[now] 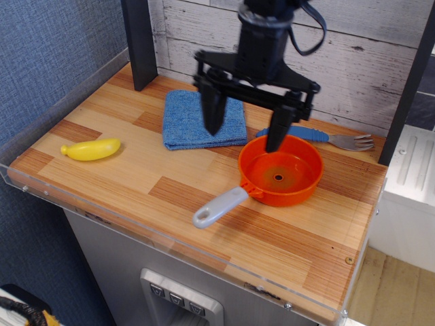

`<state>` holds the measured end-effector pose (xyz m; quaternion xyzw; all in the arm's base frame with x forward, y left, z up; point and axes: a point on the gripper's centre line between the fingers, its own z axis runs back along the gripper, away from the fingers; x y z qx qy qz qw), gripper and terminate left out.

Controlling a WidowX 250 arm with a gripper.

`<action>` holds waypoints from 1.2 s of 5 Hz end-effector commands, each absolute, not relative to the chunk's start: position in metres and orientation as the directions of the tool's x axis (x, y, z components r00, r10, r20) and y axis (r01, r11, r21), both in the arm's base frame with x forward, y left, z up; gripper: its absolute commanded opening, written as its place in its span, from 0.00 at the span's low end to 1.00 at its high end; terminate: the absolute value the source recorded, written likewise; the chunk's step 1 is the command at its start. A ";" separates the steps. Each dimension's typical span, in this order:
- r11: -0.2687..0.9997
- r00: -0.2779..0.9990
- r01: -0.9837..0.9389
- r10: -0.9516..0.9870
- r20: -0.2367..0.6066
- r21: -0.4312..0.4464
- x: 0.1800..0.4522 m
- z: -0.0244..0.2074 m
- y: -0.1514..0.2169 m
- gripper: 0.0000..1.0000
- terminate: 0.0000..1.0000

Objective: Move red pot closer to right side of banana.

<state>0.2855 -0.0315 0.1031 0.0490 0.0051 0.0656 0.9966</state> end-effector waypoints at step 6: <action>0.944 0.950 -0.310 0.304 0.070 0.111 0.333 0.028 -0.013 1.00 0.00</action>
